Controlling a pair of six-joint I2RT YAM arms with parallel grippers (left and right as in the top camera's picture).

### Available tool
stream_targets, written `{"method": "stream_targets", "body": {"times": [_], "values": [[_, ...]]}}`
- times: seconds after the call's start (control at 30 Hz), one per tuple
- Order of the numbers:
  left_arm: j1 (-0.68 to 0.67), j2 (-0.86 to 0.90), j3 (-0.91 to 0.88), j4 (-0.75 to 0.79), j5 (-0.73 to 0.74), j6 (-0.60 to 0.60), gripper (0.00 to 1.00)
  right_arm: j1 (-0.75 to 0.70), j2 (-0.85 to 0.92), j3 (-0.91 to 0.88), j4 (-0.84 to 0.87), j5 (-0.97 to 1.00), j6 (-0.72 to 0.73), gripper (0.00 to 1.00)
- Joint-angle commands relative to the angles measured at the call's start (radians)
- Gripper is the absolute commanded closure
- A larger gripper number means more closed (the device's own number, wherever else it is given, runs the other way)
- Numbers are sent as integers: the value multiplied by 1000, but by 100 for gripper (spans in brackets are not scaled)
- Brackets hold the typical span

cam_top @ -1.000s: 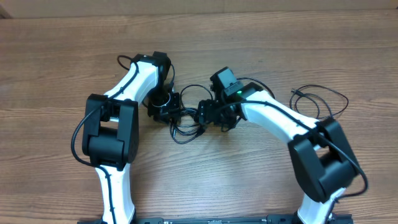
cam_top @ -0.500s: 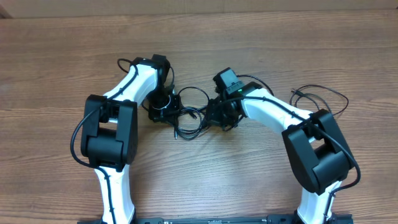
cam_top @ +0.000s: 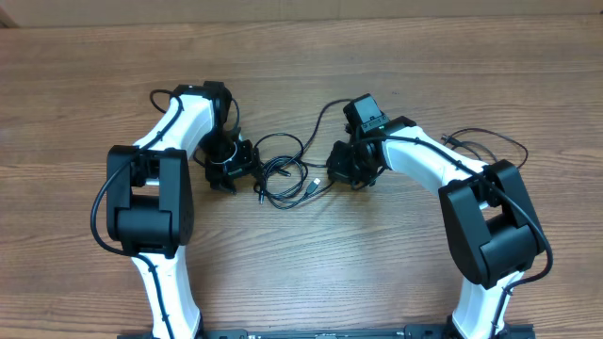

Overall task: Untangle cables
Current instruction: 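Pull the right gripper far up-right, drawing the cable out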

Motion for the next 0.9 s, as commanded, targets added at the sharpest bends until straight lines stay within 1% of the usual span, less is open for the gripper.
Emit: {"method": "stream_targets", "body": {"times": [0.0,0.1,0.13,0.2,0.33,0.53,0.73,0.87], "values": [[6,21,-23,29,-107,1,31,-4,13,-2,2,32,-10,96],[8,21,-23,29,-154,-2,33,-4,14,-2,2,32,-14,96],[11,21,-23,29,-166,-4,36,-4,14,-2,2,32,-14,96],[24,21,-23,27,-181,-16,47,-4,14,-2,2,32,-14,96],[70,21,-23,21,-187,-30,53,-4,14,-2,2,32,-14,96],[171,21,-23,-2,-188,-29,53,-4,14,-2,6,32,-25,96],[288,21,-23,-3,-187,-30,51,-6,14,-2,14,36,-29,96],[362,21,-23,-3,-187,-55,50,-21,14,-2,29,39,-29,96]]}}
